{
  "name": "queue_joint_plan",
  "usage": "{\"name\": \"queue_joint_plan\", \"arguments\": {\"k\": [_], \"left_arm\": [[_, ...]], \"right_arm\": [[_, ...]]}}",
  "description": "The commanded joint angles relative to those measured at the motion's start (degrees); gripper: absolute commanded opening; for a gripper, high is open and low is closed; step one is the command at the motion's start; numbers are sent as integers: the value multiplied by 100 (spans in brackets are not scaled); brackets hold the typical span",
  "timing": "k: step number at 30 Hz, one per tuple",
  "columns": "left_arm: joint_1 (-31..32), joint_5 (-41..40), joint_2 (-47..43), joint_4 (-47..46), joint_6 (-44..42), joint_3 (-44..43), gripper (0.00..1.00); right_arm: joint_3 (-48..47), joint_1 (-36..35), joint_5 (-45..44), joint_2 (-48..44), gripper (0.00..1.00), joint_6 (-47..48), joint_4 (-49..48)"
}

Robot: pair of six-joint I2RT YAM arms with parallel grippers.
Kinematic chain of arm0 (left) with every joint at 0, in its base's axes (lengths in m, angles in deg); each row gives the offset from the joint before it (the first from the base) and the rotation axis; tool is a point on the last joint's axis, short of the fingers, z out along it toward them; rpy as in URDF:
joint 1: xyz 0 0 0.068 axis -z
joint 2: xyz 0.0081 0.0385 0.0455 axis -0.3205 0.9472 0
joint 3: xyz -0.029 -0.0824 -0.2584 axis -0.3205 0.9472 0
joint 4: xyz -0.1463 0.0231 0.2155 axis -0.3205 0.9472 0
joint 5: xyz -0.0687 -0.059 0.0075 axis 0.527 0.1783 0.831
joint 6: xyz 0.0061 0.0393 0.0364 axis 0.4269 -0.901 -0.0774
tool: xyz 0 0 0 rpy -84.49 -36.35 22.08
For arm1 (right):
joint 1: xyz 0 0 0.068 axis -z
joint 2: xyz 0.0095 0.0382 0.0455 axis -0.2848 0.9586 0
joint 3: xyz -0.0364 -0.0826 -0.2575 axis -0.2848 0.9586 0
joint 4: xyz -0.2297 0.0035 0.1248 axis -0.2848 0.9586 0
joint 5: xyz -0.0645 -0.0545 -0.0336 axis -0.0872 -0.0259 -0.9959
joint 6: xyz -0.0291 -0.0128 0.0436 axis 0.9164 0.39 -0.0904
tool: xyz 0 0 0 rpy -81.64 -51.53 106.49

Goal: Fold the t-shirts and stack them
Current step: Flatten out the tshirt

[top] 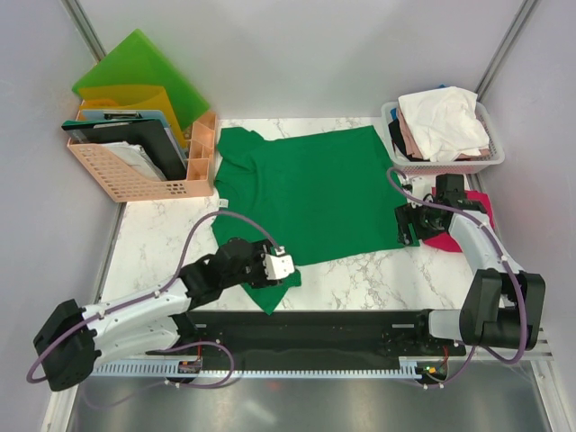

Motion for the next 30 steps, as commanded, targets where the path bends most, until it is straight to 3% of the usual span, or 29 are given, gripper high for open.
{"name": "queue_joint_plan", "arguments": {"k": [1,5,10,14,18,23,26,30], "left_arm": [[-490,-1510,-423,-1349,-463,456,73],[-1653,-650,-417,-975,99,45,74],[-1890,-1001,76,-939,116,-429,74],[-2312,-204,349,-149,661,-1264,75],[-2401,150,726,538,583,-1993,74],[-2787,1054,1569,1590,732,-2758,74],[-2875,1170,2297,1926,706,-3312,74],[-2998,1117,3361,2443,609,-4346,75]], "right_arm": [[-43,11,131,-344,80,123,8],[-60,11,227,-354,80,140,-18],[-218,2,359,-564,80,114,-167],[-385,3,298,-828,79,70,-299],[-421,11,105,-855,82,210,-291],[-175,2,34,-565,84,342,-307],[-122,2,95,-363,85,264,-413],[-963,11,218,626,85,132,-264]]}}
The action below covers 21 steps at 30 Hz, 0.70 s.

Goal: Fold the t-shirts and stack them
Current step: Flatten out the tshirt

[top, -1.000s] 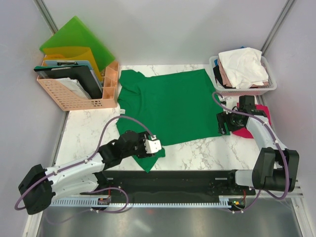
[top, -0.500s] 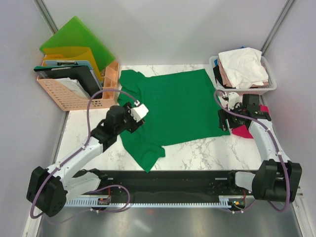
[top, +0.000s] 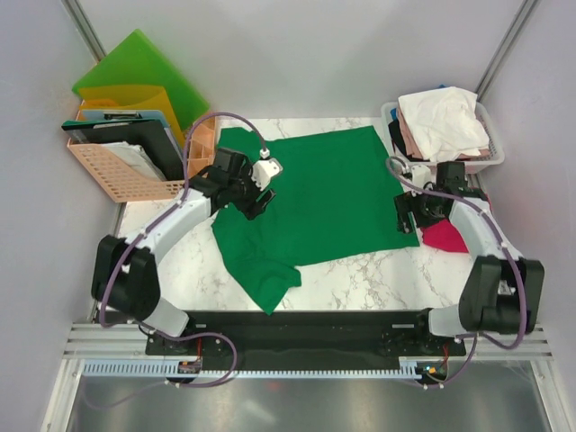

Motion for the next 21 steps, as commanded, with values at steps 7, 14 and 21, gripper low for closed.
{"name": "queue_joint_plan", "arguments": {"k": [7,14,21], "left_arm": [[-292,1322,1695,1299,203,-1827,74],[-353,839,2758,1264,633,-2714,75],[-388,338,2600,518,924,-1863,88]], "right_arm": [[-2986,-196,564,2380,82,-445,383],[-4280,-1102,37,3716,84,-683,488],[-4272,-1490,-447,4191,98,-884,234]]}}
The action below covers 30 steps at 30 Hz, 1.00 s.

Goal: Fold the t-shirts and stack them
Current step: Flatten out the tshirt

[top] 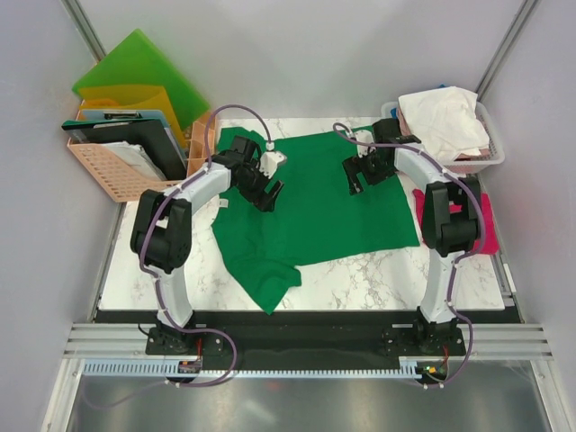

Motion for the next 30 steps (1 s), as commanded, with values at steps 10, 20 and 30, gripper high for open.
{"name": "queue_joint_plan", "arguments": {"k": [10,20,30], "left_arm": [[-56,-450,-24,-599,281,480,100],[-56,-143,-639,-564,45,1542,100],[-56,-266,-1517,-450,-369,2317,100]], "right_arm": [[-203,69,-441,459,98,-299,-201],[851,16,-433,-85,98,-89,-474],[2291,-54,-204,-1236,98,219,-501]]}}
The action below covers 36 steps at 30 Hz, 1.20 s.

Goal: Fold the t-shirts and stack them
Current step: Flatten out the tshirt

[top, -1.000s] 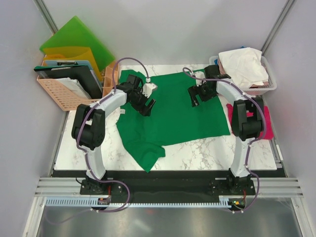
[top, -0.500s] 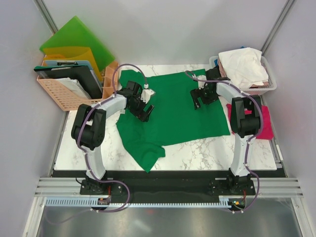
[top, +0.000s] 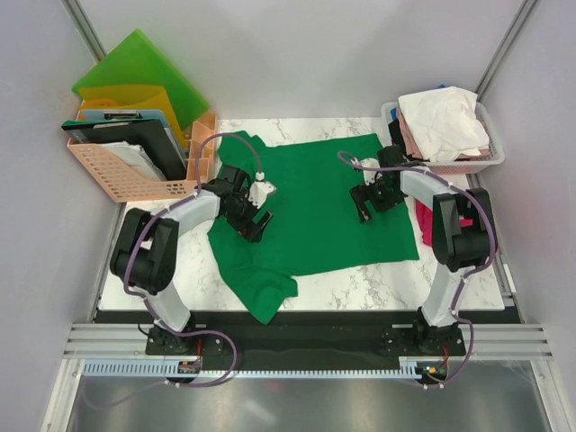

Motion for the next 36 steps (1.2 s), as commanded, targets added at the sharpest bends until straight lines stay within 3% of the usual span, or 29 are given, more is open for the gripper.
{"name": "queue_joint_plan", "arguments": {"k": [1,9,15,21,30,36], "left_arm": [[-23,99,-536,162,-308,146,100],[-15,38,-1099,373,-423,357,100],[-6,1013,-1486,401,-458,489,100],[12,479,-1908,-364,-106,525,100],[20,-989,-1023,-943,350,367,100],[21,-1227,-117,-1015,578,-116,100]], "right_arm": [[472,-30,244,-579,98,175,44],[1378,-74,508,-1371,98,298,44],[1519,-83,289,-1915,98,272,-70],[1379,-162,-45,-2171,98,149,-193],[202,-294,-555,-828,98,-395,-553],[-985,-294,-766,245,98,-975,-554]]}}
